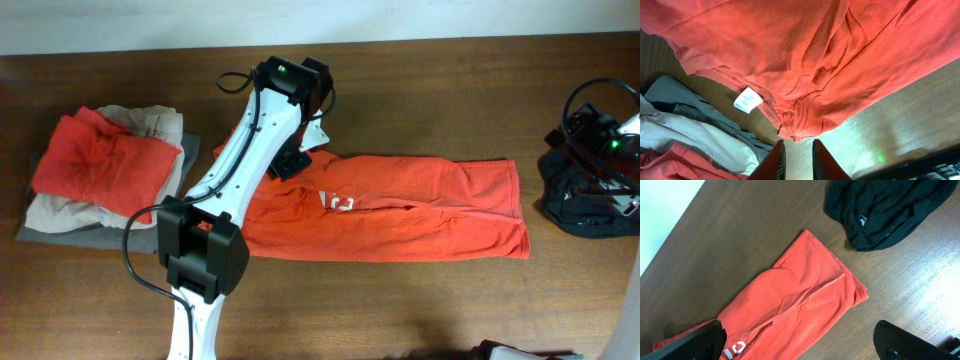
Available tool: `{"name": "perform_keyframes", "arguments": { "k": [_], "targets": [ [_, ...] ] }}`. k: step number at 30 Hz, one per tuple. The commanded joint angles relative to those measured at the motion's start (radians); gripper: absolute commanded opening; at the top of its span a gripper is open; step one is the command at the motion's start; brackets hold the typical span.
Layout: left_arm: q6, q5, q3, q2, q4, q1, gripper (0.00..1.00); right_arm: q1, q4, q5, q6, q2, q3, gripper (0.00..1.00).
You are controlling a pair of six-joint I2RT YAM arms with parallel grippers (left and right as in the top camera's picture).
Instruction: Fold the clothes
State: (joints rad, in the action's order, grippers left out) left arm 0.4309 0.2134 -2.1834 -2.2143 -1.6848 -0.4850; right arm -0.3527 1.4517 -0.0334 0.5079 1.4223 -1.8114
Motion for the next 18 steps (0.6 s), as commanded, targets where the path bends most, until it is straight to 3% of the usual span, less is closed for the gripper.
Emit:
{"name": "perform_keyframes", "arguments": {
  "k": [1, 2, 3, 4, 8, 11, 14, 18],
  "targets": [
    [0.013, 0.053, -0.007, 0.016, -0.003, 0.008, 0.18, 0.004, -0.001, 0.024, -0.006, -0.002, -0.002, 0.99],
    [0.013, 0.091, -0.007, 0.016, 0.002, 0.008, 0.18, 0.004, 0.000, 0.029, -0.006, -0.002, -0.002, 0.99],
    [0.012, 0.110, -0.007, 0.016, 0.023, 0.008, 0.31, 0.004, 0.000, 0.035, -0.006, -0.002, -0.002, 0.99],
    [0.011, 0.107, -0.007, 0.016, 0.059, 0.010, 0.36, 0.004, -0.001, 0.040, -0.006, -0.002, -0.002, 0.99],
    [-0.068, 0.051, -0.007, 0.016, 0.219, 0.022, 0.43, 0.005, 0.007, 0.042, -0.005, 0.005, 0.001, 0.99],
    [-0.131, -0.168, -0.007, 0.015, 0.338, 0.045, 0.42, 0.005, 0.017, 0.041, -0.006, 0.032, 0.008, 0.99],
    [-0.132, -0.323, -0.007, 0.008, 0.370, 0.069, 0.29, 0.005, 0.027, -0.022, -0.043, 0.082, 0.028, 0.99],
    [-0.157, -0.341, 0.018, -0.008, 0.369, 0.085, 0.08, 0.006, 0.049, -0.176, -0.172, 0.179, 0.068, 1.00]
  ]
}}
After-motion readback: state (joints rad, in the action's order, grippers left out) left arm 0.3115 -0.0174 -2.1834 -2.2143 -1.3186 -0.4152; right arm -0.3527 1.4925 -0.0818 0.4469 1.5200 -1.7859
